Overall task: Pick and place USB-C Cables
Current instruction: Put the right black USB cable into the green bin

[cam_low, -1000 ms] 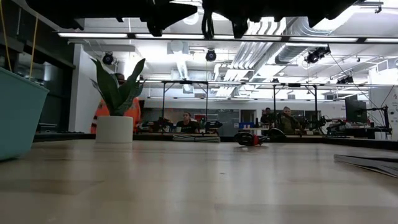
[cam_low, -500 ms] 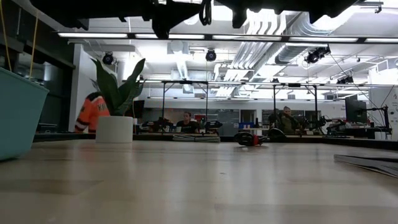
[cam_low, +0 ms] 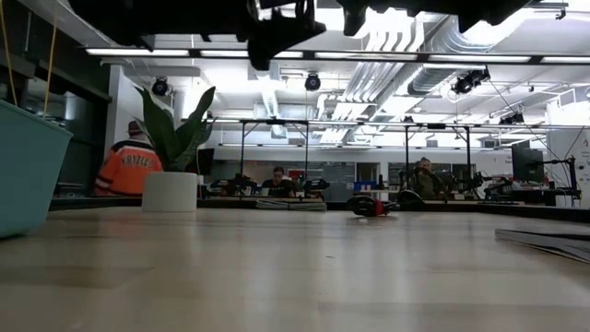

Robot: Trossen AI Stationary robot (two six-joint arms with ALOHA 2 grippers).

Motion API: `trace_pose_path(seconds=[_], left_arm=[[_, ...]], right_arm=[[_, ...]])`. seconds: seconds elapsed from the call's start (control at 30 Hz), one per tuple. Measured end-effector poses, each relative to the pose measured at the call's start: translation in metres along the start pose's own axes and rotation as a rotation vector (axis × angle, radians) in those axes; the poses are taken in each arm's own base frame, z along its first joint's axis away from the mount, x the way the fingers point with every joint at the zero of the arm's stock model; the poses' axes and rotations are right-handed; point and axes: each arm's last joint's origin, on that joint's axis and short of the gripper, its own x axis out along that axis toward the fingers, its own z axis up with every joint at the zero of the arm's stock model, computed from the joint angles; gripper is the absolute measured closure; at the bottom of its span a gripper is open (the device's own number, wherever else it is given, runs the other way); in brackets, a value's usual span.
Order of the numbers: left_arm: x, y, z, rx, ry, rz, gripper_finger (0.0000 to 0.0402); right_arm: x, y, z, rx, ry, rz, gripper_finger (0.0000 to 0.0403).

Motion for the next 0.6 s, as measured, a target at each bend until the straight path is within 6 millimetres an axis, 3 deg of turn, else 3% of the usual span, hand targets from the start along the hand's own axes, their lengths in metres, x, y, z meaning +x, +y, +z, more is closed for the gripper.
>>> trace_pose_path(seconds=[0.43,0.6], left_arm=[[0.0044,-0.0043,-0.0028,0.003,0.035,-0.024,0.0137],[0.0044,-0.0038,-0.0028,0.009,0.034,-0.011,0.0189]], right_arm=[[0.0001,0.0011,-0.0006,0.001,0.007,0.002,0.0386],[0.0001,0.0012,-0.0014,0.002,0.015,0.003,0.0386]])
